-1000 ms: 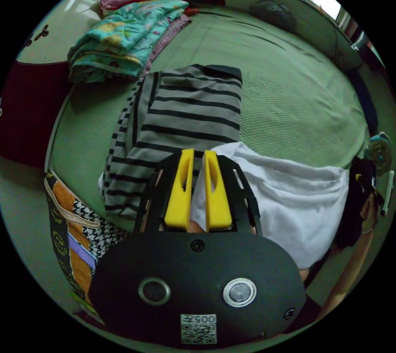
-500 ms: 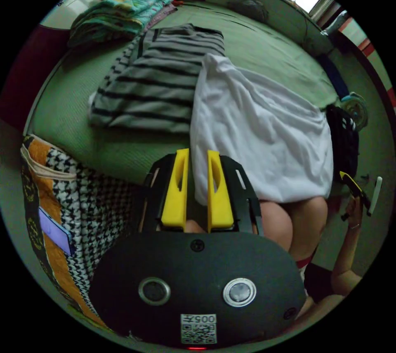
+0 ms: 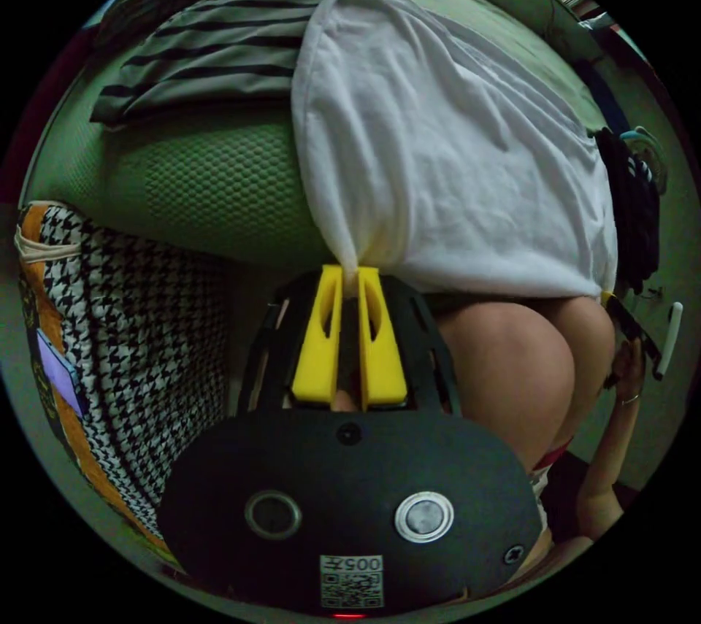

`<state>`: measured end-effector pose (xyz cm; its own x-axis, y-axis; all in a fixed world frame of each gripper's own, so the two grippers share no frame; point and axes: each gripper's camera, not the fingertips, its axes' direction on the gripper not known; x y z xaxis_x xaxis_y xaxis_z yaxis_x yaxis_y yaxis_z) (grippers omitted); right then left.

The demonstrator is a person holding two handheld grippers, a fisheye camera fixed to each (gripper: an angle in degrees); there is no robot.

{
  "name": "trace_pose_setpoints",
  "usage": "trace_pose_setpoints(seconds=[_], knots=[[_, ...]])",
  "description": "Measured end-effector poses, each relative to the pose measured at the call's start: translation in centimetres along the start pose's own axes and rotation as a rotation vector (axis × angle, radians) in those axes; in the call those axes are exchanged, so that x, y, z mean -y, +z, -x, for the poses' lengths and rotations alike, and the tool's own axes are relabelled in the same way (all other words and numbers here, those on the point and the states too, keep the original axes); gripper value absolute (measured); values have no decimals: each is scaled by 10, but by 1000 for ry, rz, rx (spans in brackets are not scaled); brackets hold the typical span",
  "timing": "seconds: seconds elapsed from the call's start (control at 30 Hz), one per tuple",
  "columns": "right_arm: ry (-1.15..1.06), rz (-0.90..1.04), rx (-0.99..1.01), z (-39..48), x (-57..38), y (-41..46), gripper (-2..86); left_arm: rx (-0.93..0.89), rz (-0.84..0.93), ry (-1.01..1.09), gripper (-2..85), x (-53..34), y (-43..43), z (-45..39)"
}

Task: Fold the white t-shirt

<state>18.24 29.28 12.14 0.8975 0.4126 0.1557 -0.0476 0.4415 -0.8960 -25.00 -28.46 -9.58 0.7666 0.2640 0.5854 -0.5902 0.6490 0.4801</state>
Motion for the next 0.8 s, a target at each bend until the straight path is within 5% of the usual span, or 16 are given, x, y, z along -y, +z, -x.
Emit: trace_pose_setpoints(seconds=[0.3, 0.63, 0.8], knots=[[-9, 53, -38, 17, 32, 24, 5, -38, -28, -21, 62, 13, 12, 13], [-195, -253, -10, 71, 96, -30, 65, -58, -236, 47, 76, 59, -36, -1], [-180, -250, 35, 100, 176, -5, 73, -68, -292, 90, 84, 138, -34, -31]])
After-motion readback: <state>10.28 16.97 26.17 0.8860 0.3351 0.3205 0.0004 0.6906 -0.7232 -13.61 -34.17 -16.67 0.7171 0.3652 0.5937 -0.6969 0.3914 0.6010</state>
